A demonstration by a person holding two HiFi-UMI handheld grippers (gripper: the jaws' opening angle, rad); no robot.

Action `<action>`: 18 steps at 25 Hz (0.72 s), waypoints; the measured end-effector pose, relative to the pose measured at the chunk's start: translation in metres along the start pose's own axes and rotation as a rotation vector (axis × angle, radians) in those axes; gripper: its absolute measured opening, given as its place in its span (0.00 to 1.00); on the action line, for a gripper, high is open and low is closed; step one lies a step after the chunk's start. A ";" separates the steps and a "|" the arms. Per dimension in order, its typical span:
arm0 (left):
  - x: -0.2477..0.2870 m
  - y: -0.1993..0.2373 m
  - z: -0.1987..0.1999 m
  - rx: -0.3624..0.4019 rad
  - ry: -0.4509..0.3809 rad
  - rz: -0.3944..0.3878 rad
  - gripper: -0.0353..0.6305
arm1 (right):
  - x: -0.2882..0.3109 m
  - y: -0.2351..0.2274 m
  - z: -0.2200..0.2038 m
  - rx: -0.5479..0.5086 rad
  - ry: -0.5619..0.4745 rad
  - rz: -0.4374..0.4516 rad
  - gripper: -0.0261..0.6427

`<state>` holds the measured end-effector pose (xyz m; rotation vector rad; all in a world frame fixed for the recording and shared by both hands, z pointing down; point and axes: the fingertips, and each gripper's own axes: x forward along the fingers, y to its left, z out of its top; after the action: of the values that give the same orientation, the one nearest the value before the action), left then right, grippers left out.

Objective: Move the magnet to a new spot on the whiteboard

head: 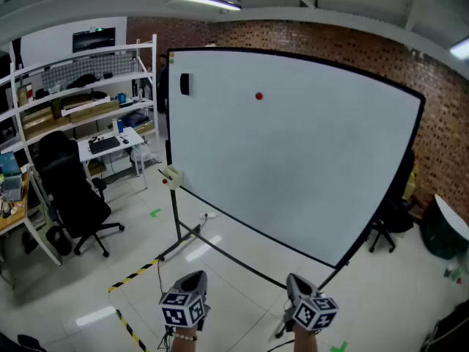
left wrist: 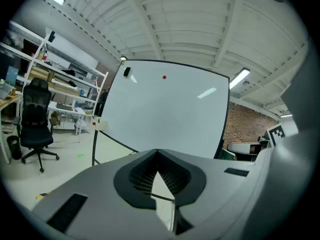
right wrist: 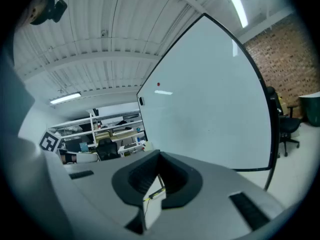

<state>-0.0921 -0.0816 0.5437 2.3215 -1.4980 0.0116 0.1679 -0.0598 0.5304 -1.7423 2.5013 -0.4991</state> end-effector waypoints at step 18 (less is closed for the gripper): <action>0.038 0.031 0.018 0.042 0.026 -0.068 0.06 | 0.029 0.010 -0.011 0.023 -0.009 -0.062 0.05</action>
<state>-0.1065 -0.1320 0.5444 2.3953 -1.4189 0.0551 0.1460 -0.0806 0.5420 -1.8138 2.4317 -0.5204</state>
